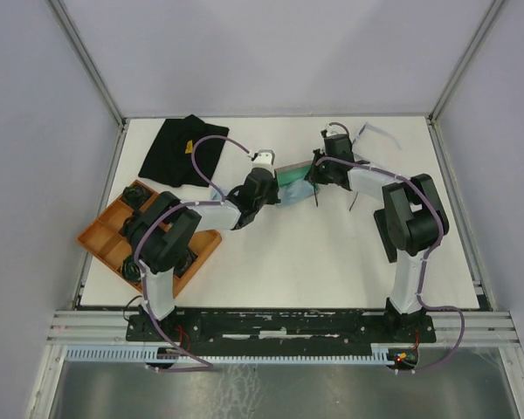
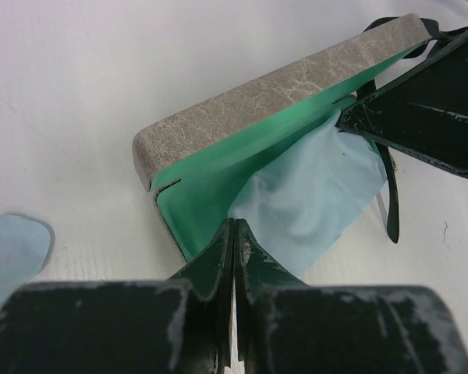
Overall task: Organize the sunglasses
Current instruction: Place the glasses cleaning cloth in the sunglasses case.
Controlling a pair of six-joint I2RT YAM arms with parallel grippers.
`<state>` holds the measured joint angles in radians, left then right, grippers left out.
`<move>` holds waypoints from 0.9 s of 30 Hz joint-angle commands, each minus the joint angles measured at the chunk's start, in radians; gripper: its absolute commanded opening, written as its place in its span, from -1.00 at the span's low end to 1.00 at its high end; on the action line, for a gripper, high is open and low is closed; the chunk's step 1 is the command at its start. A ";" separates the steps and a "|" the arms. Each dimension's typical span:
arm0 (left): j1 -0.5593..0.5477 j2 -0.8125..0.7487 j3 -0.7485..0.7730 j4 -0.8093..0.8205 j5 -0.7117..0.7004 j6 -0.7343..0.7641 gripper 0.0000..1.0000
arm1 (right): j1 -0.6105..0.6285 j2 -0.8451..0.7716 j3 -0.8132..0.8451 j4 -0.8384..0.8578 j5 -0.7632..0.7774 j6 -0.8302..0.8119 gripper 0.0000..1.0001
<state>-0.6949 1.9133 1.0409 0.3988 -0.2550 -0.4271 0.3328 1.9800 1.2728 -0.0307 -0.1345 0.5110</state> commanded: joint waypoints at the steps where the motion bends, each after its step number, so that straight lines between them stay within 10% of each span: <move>1: 0.013 0.018 0.051 0.056 0.007 0.057 -0.94 | -0.018 0.026 0.065 0.003 -0.011 -0.016 -1.00; 27: 0.056 0.093 0.126 0.054 0.023 0.079 -0.94 | -0.026 0.054 0.100 -0.018 -0.009 -0.030 -1.00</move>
<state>-0.6460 2.0003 1.1213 0.3992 -0.2260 -0.4019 0.3111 2.0212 1.3296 -0.0689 -0.1387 0.4911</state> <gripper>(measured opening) 0.037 0.006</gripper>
